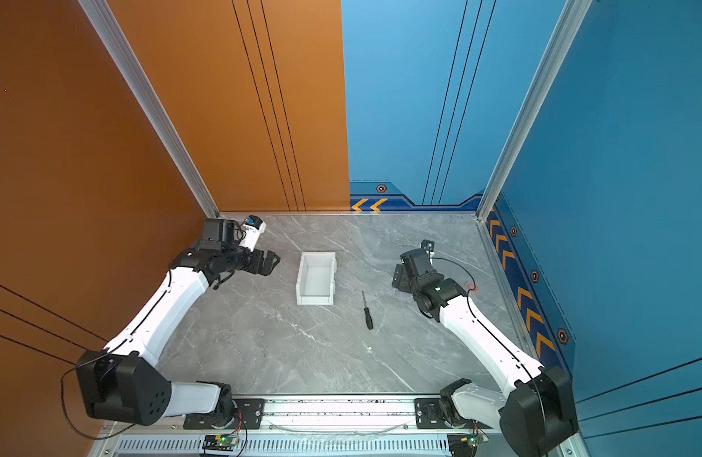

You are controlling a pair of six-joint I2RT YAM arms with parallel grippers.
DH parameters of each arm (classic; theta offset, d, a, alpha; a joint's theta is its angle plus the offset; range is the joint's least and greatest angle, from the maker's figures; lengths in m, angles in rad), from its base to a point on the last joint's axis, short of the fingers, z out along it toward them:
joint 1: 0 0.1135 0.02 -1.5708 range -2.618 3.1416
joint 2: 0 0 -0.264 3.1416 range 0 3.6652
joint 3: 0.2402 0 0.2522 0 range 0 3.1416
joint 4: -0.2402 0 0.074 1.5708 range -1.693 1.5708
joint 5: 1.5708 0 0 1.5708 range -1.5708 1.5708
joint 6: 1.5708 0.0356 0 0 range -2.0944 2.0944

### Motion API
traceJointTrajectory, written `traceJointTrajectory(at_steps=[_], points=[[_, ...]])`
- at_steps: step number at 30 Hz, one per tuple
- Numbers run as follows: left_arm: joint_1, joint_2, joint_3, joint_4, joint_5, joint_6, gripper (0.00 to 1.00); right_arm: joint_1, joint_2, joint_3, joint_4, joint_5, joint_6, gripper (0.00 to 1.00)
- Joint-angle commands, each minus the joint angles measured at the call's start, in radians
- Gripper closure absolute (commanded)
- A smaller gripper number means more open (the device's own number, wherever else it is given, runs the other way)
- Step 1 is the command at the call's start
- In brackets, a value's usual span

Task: Put the screwdriver in the bin
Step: Pick up the screwdriver from the center of the table.

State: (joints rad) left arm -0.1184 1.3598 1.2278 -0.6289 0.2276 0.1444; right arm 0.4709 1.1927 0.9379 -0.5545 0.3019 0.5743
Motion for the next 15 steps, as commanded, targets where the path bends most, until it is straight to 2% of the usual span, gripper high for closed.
traceJointTrajectory(at_steps=[1,4,8,15], points=[[-0.014,-0.001,0.04,-0.139,0.062,-0.01,0.02,0.043,-0.05,-0.008,-0.17,-0.052,0.108,0.13],[-0.026,-0.01,0.058,-0.156,0.063,0.001,0.02,0.078,-0.044,-0.029,-0.175,-0.137,0.108,0.21],[-0.035,-0.019,0.084,-0.195,0.074,0.016,0.02,0.13,0.003,-0.036,-0.179,-0.134,0.093,0.25],[-0.05,-0.044,0.079,-0.223,-0.018,0.028,0.02,0.16,0.198,0.007,-0.116,-0.214,0.035,0.41]])
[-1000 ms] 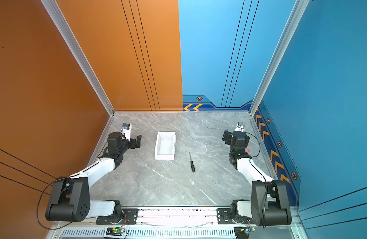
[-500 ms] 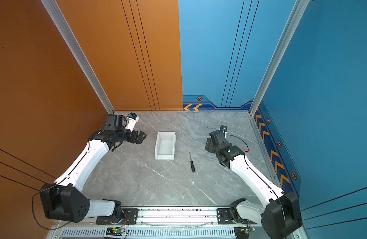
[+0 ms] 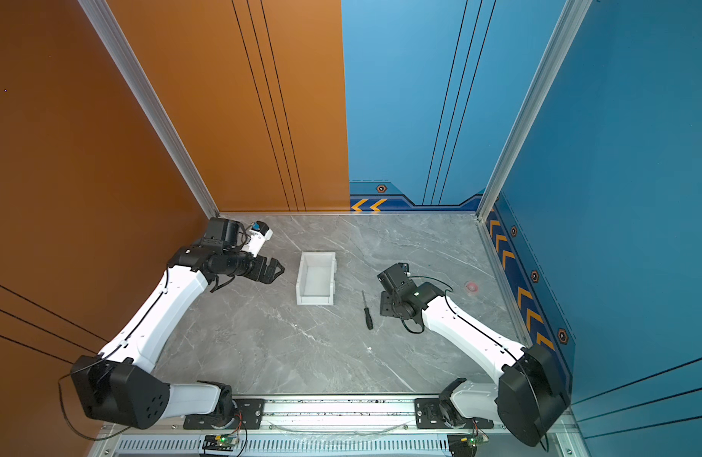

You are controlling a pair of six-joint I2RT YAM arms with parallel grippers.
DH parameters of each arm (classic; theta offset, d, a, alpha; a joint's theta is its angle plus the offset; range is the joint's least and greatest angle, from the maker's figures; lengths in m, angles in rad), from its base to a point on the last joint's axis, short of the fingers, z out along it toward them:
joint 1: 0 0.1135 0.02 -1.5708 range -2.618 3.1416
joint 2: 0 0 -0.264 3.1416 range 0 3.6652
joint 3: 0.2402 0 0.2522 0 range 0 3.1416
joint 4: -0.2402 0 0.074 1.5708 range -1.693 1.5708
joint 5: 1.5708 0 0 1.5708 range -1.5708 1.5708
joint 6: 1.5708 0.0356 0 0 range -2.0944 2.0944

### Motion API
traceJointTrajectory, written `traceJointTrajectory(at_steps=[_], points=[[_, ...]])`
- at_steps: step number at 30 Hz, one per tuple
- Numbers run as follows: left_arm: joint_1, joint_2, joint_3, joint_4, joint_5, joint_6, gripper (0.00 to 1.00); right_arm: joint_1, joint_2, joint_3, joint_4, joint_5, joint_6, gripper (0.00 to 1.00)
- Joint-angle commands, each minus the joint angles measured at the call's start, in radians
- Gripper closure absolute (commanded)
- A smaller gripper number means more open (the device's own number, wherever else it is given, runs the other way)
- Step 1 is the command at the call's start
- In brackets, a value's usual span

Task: Put the screwdriver in the bin
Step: Pick up the screwdriver from the center of the table.

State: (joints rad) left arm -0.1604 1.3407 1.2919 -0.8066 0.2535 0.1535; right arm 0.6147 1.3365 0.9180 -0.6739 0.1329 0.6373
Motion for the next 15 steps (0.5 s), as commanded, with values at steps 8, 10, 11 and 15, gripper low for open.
traceJointTrajectory(at_steps=[8,10,11,15], points=[[-0.011,-0.031,0.015,-0.083,-0.083,-0.003,0.02,0.079,0.264,0.117,0.05,-0.082,-0.043,0.45],[-0.011,-0.033,0.017,-0.082,-0.096,-0.007,0.02,0.112,0.307,0.141,0.051,-0.072,-0.042,0.45],[-0.011,-0.032,0.017,-0.082,-0.1,-0.009,0.02,0.119,0.325,0.15,0.053,-0.074,-0.041,0.45],[-0.011,-0.044,0.011,-0.082,-0.099,-0.003,0.02,0.132,0.409,0.187,0.054,-0.072,-0.041,0.47]])
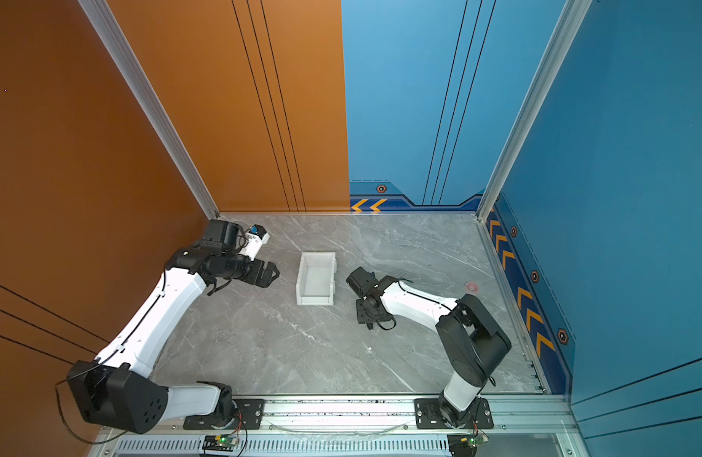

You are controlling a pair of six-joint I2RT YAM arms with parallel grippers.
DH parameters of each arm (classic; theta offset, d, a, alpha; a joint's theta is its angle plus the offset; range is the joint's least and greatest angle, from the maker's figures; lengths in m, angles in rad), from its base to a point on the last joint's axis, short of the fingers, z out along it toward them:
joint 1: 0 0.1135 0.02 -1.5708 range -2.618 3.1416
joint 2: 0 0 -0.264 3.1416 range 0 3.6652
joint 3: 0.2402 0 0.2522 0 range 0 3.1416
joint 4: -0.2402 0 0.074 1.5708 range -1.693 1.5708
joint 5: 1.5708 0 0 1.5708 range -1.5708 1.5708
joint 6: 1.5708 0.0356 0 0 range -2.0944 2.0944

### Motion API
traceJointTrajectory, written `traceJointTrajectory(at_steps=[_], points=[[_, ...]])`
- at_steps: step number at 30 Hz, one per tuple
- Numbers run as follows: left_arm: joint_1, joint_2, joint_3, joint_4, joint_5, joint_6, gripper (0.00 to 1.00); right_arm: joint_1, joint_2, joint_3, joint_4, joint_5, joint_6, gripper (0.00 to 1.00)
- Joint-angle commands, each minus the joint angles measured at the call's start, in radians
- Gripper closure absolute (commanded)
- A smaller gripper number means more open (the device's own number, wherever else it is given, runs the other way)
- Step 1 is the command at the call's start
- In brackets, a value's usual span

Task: Put the screwdriver in the bin
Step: Pick up the screwdriver from the center of the table.

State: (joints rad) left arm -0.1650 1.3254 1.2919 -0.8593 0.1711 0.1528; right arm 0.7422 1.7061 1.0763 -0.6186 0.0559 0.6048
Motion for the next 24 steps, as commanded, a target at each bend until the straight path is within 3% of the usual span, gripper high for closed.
traceJointTrajectory(at_steps=[1,24], points=[[-0.006,-0.029,0.009,-0.029,-0.016,0.001,0.02,0.006,0.053,0.033,-0.001,0.011,-0.007,0.48],[-0.006,-0.029,-0.005,-0.03,0.008,0.002,0.02,0.004,0.09,-0.009,0.02,0.022,0.015,0.65]])
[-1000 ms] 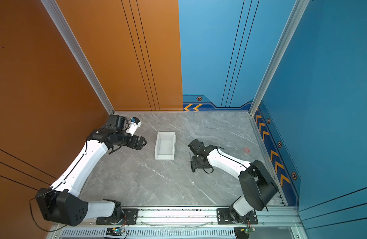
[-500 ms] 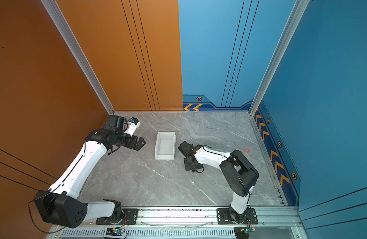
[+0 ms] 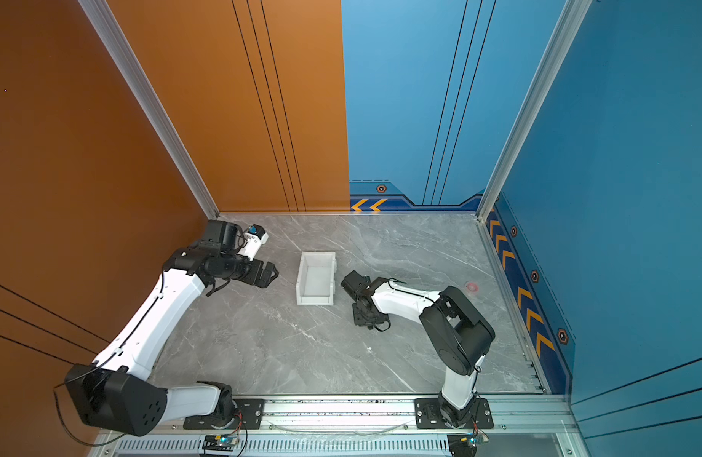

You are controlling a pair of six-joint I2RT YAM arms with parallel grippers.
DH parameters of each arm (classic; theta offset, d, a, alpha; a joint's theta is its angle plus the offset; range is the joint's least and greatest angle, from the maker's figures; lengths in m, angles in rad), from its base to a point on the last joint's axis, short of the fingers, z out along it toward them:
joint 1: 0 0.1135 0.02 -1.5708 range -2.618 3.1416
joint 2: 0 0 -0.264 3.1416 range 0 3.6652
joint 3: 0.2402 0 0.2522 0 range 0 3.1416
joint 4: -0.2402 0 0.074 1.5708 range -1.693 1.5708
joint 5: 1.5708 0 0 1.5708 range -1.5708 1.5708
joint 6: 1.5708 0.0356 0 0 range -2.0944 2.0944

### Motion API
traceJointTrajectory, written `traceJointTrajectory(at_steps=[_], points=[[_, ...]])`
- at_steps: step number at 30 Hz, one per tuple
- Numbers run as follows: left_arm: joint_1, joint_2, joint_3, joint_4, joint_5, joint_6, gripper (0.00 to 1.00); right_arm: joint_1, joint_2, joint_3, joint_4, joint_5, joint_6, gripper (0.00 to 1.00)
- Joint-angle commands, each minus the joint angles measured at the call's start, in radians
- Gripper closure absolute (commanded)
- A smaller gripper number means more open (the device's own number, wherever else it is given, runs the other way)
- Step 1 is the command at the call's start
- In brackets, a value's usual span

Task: Put the screwdriver in the bin
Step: Pick up the screwdriver from the center of the table.

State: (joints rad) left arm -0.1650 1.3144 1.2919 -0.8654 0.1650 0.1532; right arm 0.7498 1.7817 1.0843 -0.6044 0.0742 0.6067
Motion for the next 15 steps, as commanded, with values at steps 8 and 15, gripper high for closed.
traceJointTrajectory(at_steps=[8,15], points=[[-0.006,-0.027,-0.01,-0.024,0.013,-0.004,0.02,-0.004,0.011,-0.023,0.011,-0.003,0.009,0.72],[-0.008,-0.033,-0.005,-0.023,0.007,-0.004,0.02,-0.006,-0.012,-0.02,0.009,-0.005,0.003,0.79]])
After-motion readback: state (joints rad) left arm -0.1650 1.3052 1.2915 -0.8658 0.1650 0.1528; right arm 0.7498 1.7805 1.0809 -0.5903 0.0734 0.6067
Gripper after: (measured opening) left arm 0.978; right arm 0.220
